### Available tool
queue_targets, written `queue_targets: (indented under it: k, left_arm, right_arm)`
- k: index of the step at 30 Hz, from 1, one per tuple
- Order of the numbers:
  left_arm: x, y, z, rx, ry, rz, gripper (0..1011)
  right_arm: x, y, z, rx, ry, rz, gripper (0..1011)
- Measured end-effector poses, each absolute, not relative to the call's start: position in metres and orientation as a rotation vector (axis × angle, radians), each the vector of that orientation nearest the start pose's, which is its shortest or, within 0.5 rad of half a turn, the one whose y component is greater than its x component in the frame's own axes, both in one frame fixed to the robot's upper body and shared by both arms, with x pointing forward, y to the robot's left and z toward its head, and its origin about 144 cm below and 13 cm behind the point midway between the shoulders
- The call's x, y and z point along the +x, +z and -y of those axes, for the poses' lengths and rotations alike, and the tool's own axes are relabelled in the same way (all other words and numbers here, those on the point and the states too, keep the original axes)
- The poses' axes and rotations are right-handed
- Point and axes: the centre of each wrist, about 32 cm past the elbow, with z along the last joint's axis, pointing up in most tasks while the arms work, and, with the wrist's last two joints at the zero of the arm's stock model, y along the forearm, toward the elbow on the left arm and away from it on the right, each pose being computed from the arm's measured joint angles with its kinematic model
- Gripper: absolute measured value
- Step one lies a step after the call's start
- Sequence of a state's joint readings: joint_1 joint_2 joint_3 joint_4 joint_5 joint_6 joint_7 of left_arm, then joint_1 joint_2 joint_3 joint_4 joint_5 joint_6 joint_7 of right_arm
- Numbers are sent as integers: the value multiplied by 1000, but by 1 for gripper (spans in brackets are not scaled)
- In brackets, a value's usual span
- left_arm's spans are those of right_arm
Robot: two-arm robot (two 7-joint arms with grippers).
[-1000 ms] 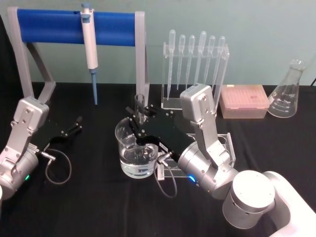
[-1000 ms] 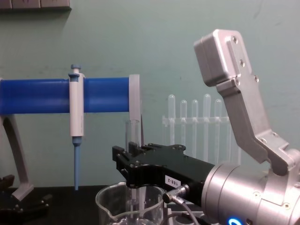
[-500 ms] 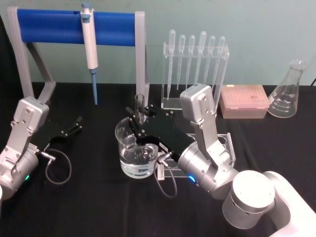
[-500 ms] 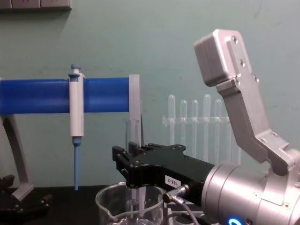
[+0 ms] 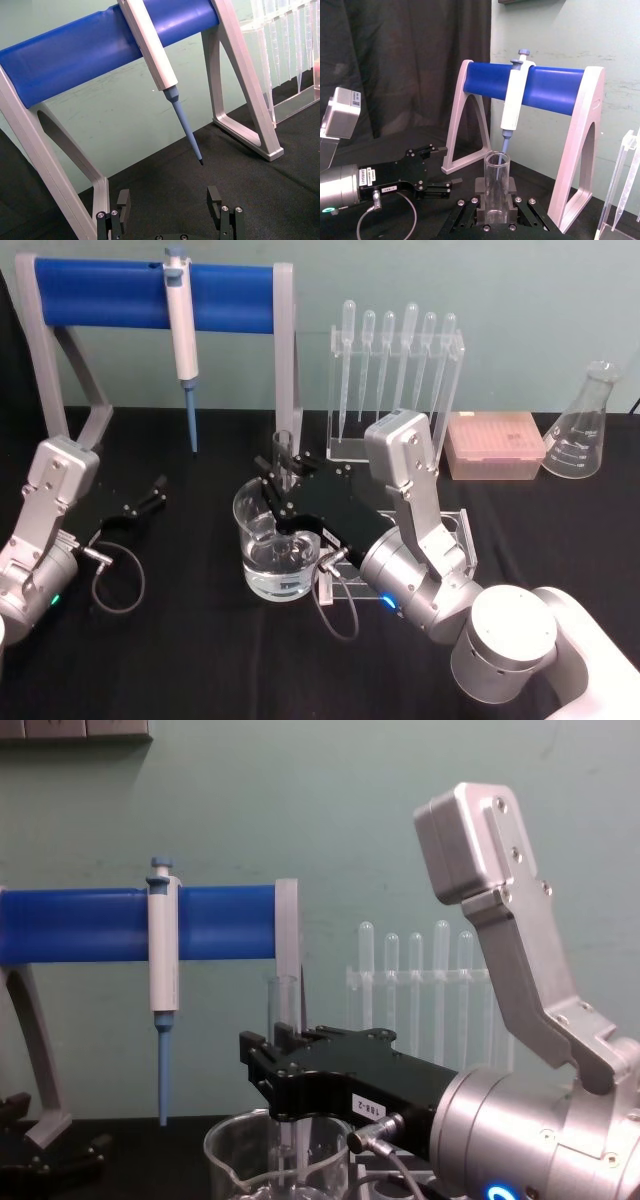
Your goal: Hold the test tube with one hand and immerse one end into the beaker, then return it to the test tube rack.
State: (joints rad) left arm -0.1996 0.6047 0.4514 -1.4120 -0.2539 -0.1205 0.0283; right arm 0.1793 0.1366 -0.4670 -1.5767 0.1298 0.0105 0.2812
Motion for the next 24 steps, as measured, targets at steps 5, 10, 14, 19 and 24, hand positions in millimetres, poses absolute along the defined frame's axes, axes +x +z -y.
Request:
queue_targets:
  k: [5, 10, 14, 19, 24]
  left_arm:
    - [489, 1140, -310, 304, 1248, 285, 1000]
    - [489, 1140, -310, 304, 1248, 285, 1000]
    - [489, 1140, -310, 304, 1248, 285, 1000]
    - [489, 1140, -310, 304, 1248, 285, 1000]
    - [489, 1140, -310, 304, 1248, 285, 1000]
  right_arm:
    - [476, 1184, 121, 27, -827, 119, 226]
    - [476, 1184, 121, 27, -827, 119, 226]
    - [476, 1184, 121, 27, -827, 119, 226]
    - [476, 1184, 121, 27, -827, 119, 226]
    - [476, 1184, 121, 27, -827, 119, 226]
